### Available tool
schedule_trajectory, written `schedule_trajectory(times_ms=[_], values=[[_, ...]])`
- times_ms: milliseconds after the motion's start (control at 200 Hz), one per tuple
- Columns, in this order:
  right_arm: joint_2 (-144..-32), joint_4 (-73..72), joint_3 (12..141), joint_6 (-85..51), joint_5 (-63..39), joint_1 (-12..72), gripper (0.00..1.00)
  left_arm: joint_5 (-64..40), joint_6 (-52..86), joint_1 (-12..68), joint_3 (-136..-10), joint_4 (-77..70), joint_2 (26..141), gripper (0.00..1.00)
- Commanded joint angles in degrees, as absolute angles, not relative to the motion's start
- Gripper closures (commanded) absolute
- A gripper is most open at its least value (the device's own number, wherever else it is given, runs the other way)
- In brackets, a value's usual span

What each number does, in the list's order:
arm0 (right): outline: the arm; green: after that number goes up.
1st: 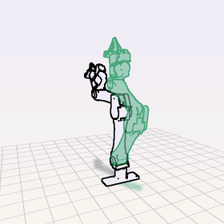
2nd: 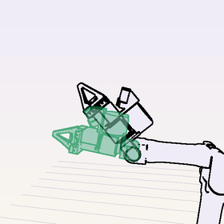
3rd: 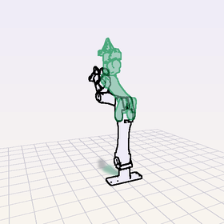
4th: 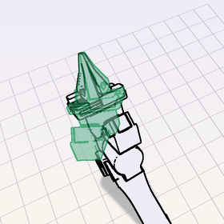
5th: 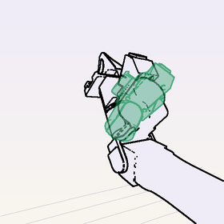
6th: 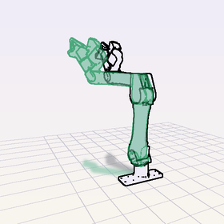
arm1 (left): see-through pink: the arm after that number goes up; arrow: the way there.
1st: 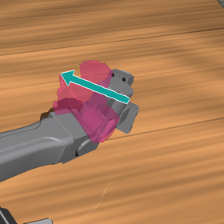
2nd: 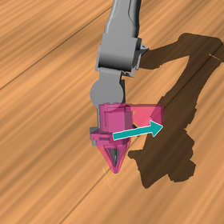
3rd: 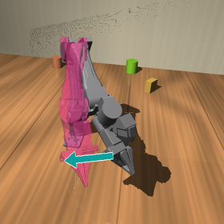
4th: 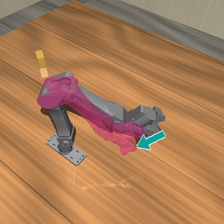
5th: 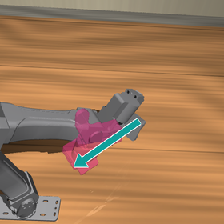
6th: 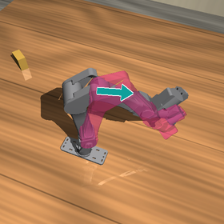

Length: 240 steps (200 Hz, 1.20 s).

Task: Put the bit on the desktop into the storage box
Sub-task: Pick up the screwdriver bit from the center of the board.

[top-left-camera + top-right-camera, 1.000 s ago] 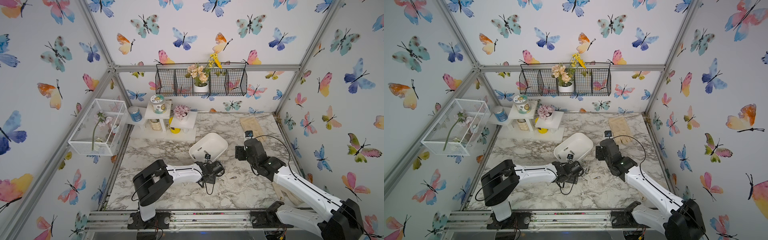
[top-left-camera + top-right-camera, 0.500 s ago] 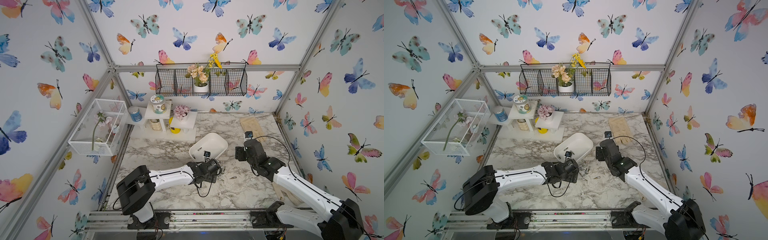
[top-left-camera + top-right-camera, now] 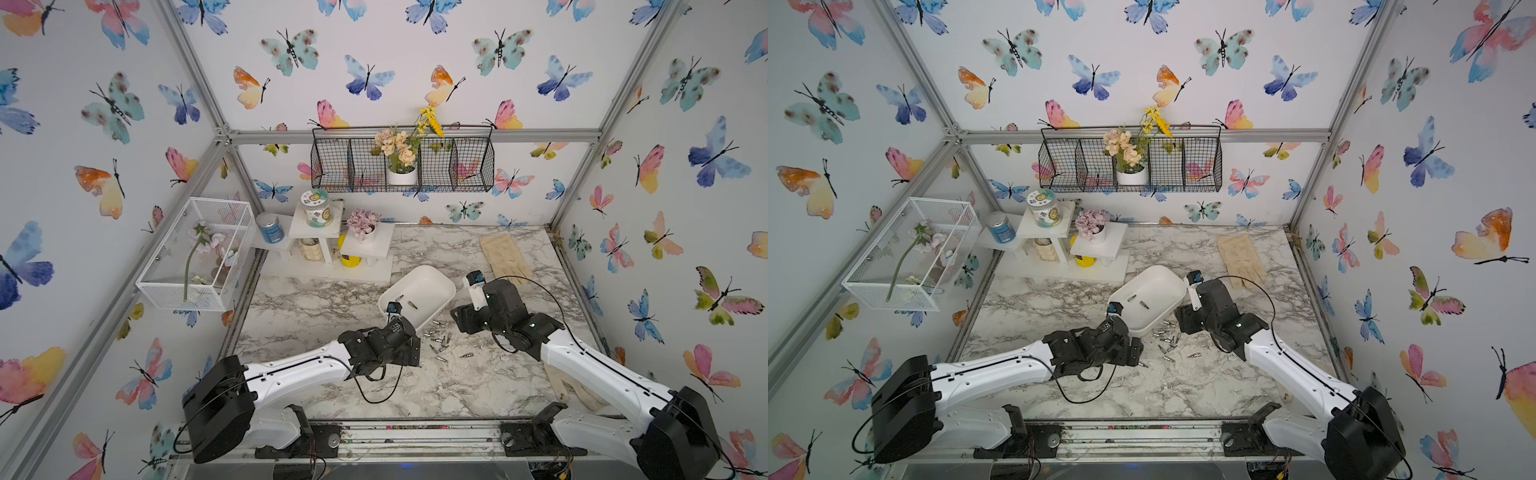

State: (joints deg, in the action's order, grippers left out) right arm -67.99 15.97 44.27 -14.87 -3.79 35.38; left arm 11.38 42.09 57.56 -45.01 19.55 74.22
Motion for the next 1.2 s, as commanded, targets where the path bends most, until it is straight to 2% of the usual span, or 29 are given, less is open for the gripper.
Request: schedule_trajectory(times_ms=[0,310,541,1196], values=[[-70.66,17.64,45.11,-13.98,-15.59,36.48,0.38,10.81,44.95,53.78,-42.54,20.72,69.64,0.02],[-75.8,16.74,42.6,-14.41,-17.23,47.08,0.41,9.69,44.84,44.0,-37.46,23.39,60.75,0.01],[-80.19,14.56,42.66,-13.04,-13.86,54.01,0.42,4.79,43.95,37.18,-33.69,21.3,56.16,0.01],[-94.94,12.26,49.6,-8.97,-6.6,58.71,0.53,2.64,43.78,33.84,-31.25,21.08,53.17,0.01]])
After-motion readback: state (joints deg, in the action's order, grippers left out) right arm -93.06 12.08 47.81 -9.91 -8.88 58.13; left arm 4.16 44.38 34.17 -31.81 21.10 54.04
